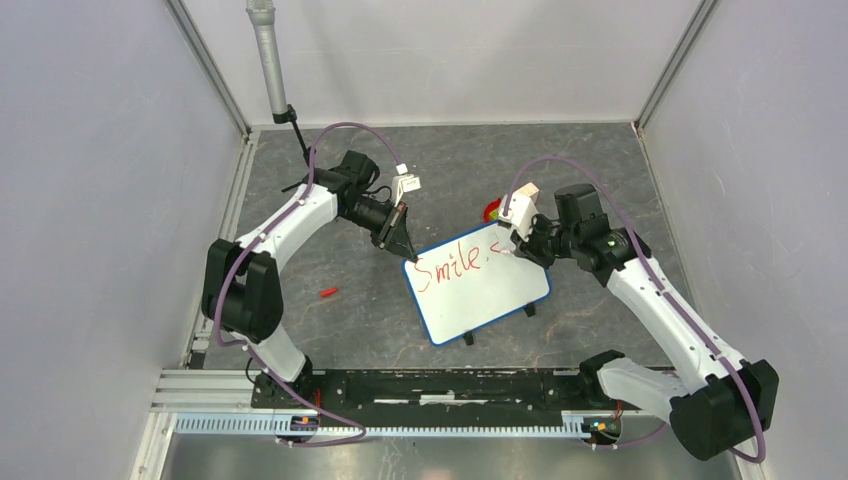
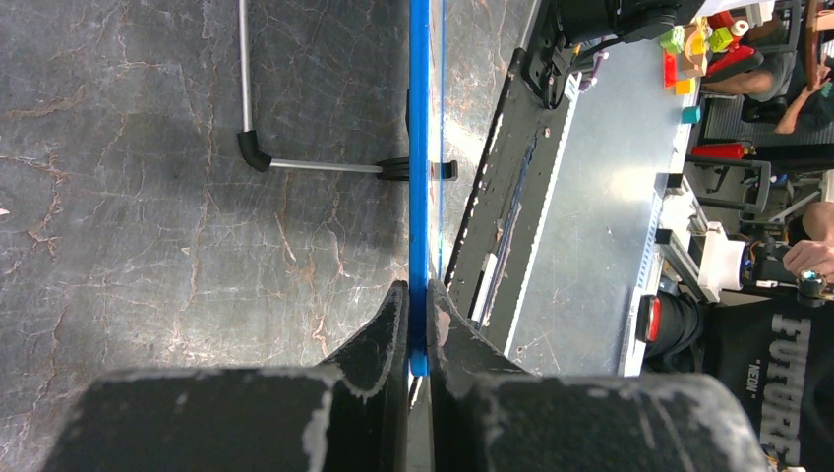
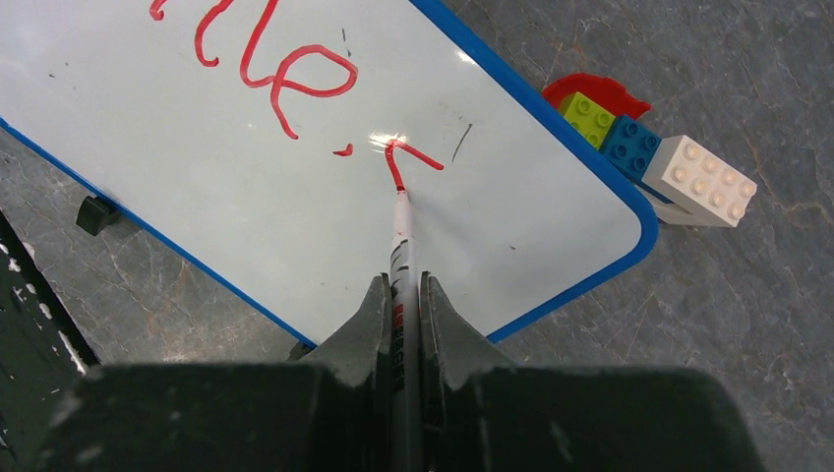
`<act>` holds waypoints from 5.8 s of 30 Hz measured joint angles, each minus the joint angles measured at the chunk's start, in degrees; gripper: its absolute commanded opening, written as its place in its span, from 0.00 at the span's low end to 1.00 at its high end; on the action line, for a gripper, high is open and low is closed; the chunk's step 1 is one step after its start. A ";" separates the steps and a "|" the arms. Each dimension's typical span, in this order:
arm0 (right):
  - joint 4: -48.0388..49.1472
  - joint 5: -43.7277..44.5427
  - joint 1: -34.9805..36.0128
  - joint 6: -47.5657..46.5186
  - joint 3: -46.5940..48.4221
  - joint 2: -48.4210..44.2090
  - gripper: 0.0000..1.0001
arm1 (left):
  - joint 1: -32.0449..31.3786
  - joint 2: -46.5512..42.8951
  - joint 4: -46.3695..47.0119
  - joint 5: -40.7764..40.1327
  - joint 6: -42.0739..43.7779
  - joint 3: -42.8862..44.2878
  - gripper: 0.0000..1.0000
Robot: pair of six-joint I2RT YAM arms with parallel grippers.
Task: Write a sentence on the whiteboard
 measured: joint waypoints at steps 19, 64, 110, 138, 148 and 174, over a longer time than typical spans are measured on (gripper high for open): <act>-3.17 -4.92 1.14 0.02 0.39 1.92 0.00 | 0.02 0.11 -0.04 0.11 0.02 0.00 0.02; -1.18 0.04 -2.91 0.09 2.78 0.55 0.00 | 0.00 0.13 -0.20 0.07 0.17 0.00 0.02; -2.62 1.97 -2.91 -0.85 -0.44 -0.85 0.00 | 0.00 0.24 -0.22 -0.04 0.26 0.00 0.02; 1.09 4.83 -3.19 0.02 2.34 0.02 0.00 | 0.00 0.24 -0.24 -0.04 0.26 0.00 0.02; 1.18 3.13 -3.30 -0.02 2.34 0.46 0.00 | 0.00 0.24 -0.26 -0.11 0.26 0.00 0.02; -1.25 4.70 -3.30 -1.81 0.50 -0.63 0.00 | 0.00 0.26 -0.24 -0.13 0.26 0.00 0.02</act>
